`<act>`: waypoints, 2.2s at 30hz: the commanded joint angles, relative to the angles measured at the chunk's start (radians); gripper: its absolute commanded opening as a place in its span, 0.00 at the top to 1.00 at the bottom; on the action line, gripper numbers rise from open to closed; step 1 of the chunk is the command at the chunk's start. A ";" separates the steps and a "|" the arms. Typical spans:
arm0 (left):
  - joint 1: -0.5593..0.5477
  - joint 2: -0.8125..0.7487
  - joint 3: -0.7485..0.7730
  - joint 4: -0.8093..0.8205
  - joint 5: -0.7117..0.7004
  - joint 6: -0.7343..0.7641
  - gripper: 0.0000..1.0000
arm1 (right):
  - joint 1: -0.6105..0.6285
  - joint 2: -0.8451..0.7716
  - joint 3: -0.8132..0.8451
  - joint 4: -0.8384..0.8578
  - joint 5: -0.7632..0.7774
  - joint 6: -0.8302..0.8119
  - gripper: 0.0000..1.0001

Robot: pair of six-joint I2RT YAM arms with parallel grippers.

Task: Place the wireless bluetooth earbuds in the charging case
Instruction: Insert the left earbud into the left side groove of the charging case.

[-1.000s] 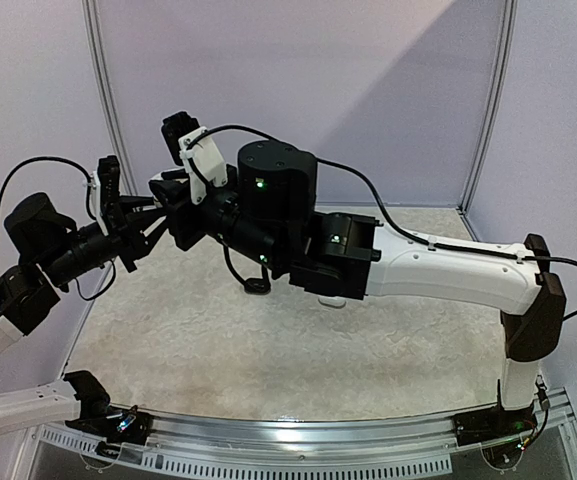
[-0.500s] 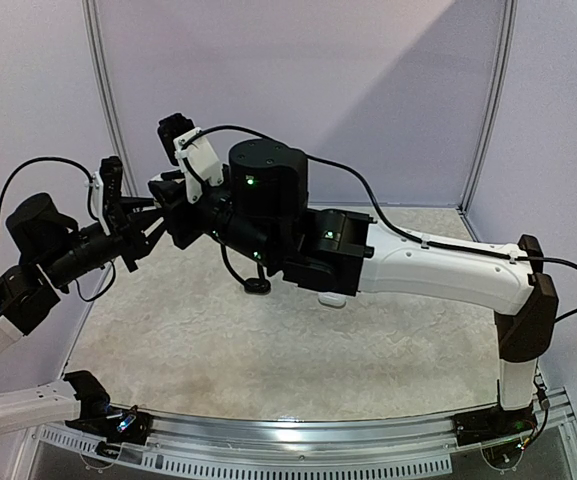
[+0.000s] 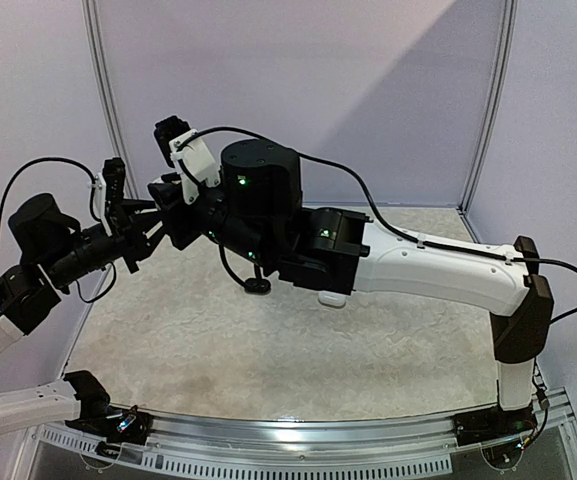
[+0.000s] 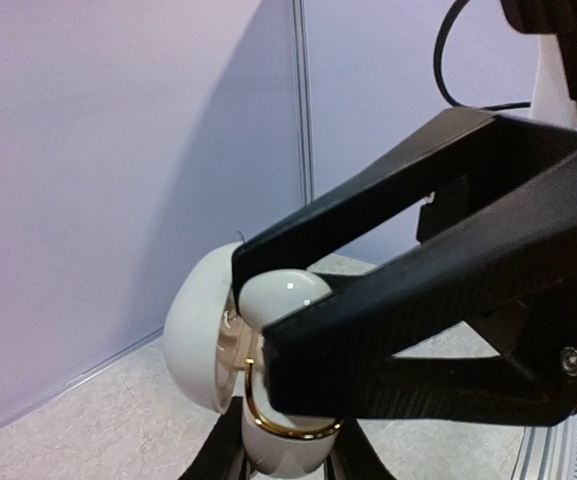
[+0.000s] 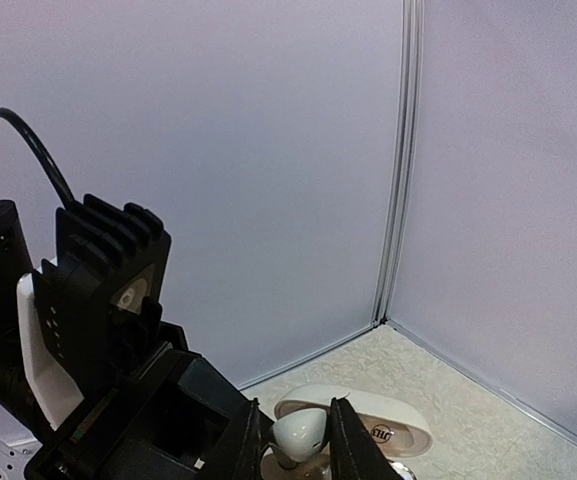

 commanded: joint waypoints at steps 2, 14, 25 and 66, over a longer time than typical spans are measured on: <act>-0.022 -0.001 0.024 0.054 0.022 -0.023 1.00 | -0.001 0.047 0.025 -0.108 0.018 -0.010 0.76; -0.024 0.008 0.025 0.054 0.026 -0.049 1.00 | -0.001 0.070 0.089 -0.174 0.050 0.005 0.74; -0.025 0.008 0.024 0.017 0.028 -0.062 1.00 | -0.001 0.086 0.134 -0.219 0.067 0.005 0.75; -0.052 0.008 -0.012 0.072 -0.080 0.123 1.00 | -0.002 0.147 0.249 -0.389 0.047 0.220 0.99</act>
